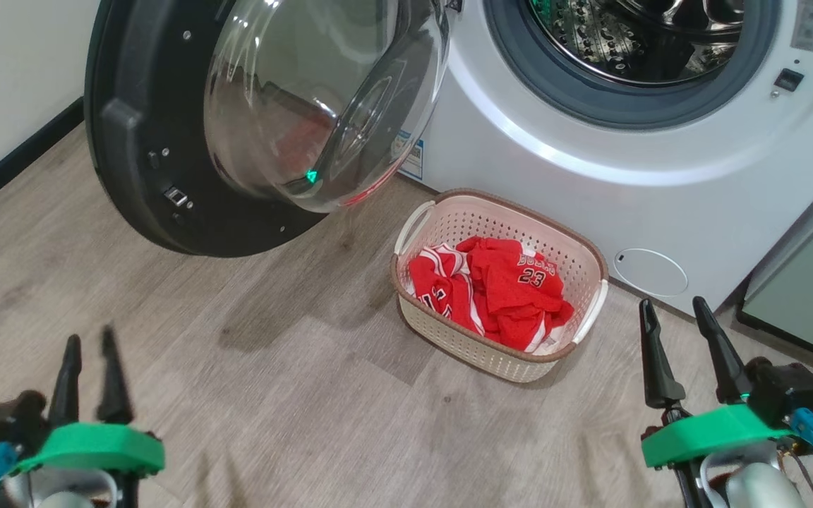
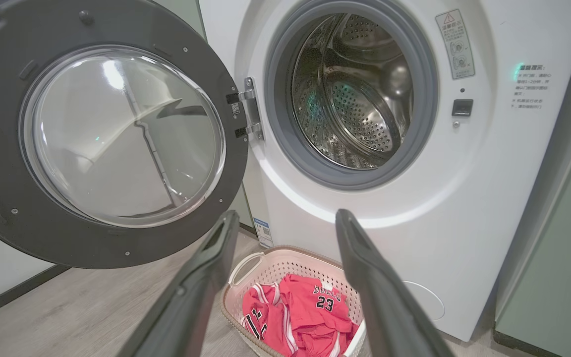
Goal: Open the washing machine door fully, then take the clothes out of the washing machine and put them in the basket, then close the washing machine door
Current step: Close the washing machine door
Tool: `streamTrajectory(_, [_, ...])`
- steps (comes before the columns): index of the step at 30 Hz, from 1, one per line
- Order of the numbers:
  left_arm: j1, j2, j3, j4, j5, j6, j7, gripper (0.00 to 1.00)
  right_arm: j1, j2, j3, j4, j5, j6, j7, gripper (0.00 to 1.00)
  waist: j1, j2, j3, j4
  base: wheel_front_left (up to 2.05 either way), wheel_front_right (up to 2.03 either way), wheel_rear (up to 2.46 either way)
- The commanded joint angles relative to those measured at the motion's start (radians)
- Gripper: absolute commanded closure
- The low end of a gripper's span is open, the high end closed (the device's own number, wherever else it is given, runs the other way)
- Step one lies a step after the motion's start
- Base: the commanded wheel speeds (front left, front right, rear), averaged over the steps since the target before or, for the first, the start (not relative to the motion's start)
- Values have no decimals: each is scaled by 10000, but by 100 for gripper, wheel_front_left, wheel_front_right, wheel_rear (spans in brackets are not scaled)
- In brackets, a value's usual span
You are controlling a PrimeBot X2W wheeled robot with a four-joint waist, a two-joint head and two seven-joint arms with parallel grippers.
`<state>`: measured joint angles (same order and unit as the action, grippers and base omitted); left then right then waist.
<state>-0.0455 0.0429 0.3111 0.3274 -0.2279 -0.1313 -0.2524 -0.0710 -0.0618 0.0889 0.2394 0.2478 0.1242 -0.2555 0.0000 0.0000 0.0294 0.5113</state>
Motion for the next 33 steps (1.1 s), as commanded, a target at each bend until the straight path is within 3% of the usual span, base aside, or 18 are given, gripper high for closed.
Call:
streamTrajectory(1, [-312,99,530,-297,-261,43,-93,100,-368,-125,219,-289,65,65,-63,0,0,0,-37,-23,0,0,0])
streamTrajectory(5, [-463,201,1053,-62,-824,27,-93,100,-233,-97,109,-334,73,65,-63,0,0,0,-102,-65,0,0,0])
streamTrajectory(10, [-1316,1028,1696,737,-2478,11,29,100,68,-35,-184,-439,47,65,-63,0,0,0,-146,-101,0,0,0])
streamTrajectory(15, [-3152,1920,2552,2046,-5900,8,1818,100,335,15,-382,-489,-4,65,-63,0,0,0,-122,-95,0,0,0])
streamTrajectory(20, [-5304,3195,3639,4438,-7978,271,3627,100,545,57,-597,-585,-53,65,-63,0,0,0,-167,-185,0,0,0])
streamTrajectory(27, [-7407,4722,3977,6967,-8981,1099,5844,100,554,85,-594,-614,-121,65,-63,0,0,0,3,-792,0,0,0])
streamTrajectory(33, [-8574,5400,3875,7884,-9218,1515,6984,100,492,16,-505,-605,-178,65,-63,0,0,0,178,-1257,0,0,0])
